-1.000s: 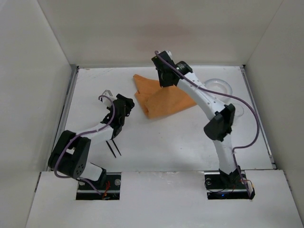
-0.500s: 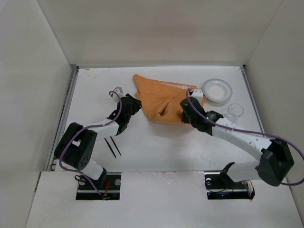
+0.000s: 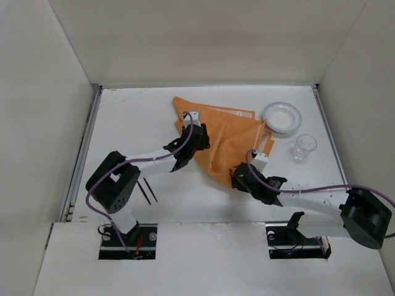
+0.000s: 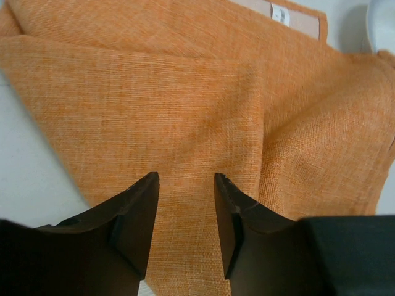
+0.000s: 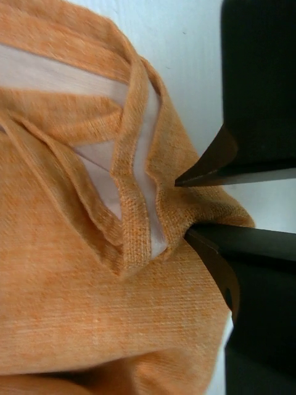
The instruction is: Set the dinner table for one person
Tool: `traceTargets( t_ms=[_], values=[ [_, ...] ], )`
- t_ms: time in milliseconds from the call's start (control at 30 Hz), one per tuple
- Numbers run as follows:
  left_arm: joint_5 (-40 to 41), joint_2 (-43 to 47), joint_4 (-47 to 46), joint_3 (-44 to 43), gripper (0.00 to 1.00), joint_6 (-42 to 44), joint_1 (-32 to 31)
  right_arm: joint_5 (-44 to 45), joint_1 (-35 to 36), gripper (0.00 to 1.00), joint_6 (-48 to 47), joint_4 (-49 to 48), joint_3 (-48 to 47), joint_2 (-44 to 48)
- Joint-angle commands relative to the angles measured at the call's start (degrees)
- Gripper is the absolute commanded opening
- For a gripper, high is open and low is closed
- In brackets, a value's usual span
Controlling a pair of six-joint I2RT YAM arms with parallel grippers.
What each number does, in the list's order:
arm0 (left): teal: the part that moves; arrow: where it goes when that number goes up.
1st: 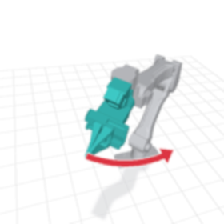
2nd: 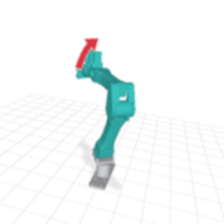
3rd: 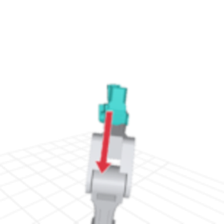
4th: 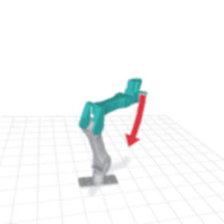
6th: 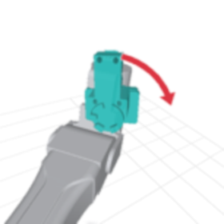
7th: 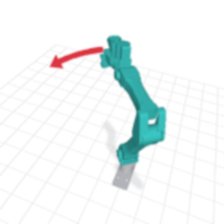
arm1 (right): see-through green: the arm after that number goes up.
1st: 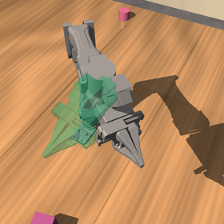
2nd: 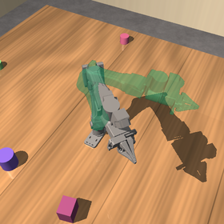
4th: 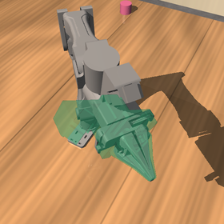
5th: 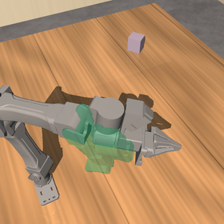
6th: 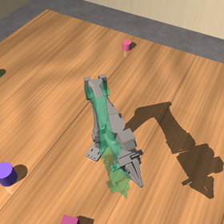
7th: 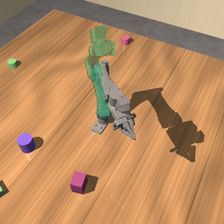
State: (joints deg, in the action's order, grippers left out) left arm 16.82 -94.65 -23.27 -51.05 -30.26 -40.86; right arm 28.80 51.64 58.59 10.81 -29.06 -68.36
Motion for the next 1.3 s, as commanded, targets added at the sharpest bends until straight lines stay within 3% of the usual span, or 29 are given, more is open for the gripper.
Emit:
traceTargets(
  t_ms=[0,167,300,433,633,867,1000,1067,1267],
  values=[
    [2.69,-1.06,2.52,-4.49,0.40,8.45,-1.80,-0.14,3.77,0.42,3.81,-3.52,0.41,0.42],
    [1.90,-3.87,3.40,-9.67,0.51,16.62,-5.14,-0.85,4.66,0.57,2.07,-2.20,1.63,4.71],
    [0.32,-8.69,4.28,-14.95,0.58,23.13,-7.17,-1.11,2.38,0.62,0.57,-1.67,4.27,11.47],
    [-0.39,-16.95,8.14,-22.41,0.59,27.09,-8.13,-3.13,-1.31,0.62,-2.42,-1.58,6.64,17.45],
    [10.68,-24.35,10.70,-30.51,0.55,31.05,-8.84,-6.82,-5.09,0.63,-5.05,-1.32,9.54,23.44],
    [14.55,-25.50,10.26,-30.87,0.45,30.53,-8.05,-9.90,-8.61,0.65,-6.64,-2.98,11.22,25.91],
    [15.87,-25.06,10.09,-29.82,0.15,30.26,-7.26,-10.08,-9.76,0.66,-7.08,-4.82,11.04,23.46],
    [17.62,-22.87,8.25,-27.37,0.08,28.69,-6.56,-10.34,-10.90,0.66,-8.22,-6.41,10.61,20.56],
    [21.06,-5.05,2.79,-11.82,0.07,17.36,-2.69,-10.17,-13.71,0.66,-9.54,-9.40,7.27,14.13]
  ],
)
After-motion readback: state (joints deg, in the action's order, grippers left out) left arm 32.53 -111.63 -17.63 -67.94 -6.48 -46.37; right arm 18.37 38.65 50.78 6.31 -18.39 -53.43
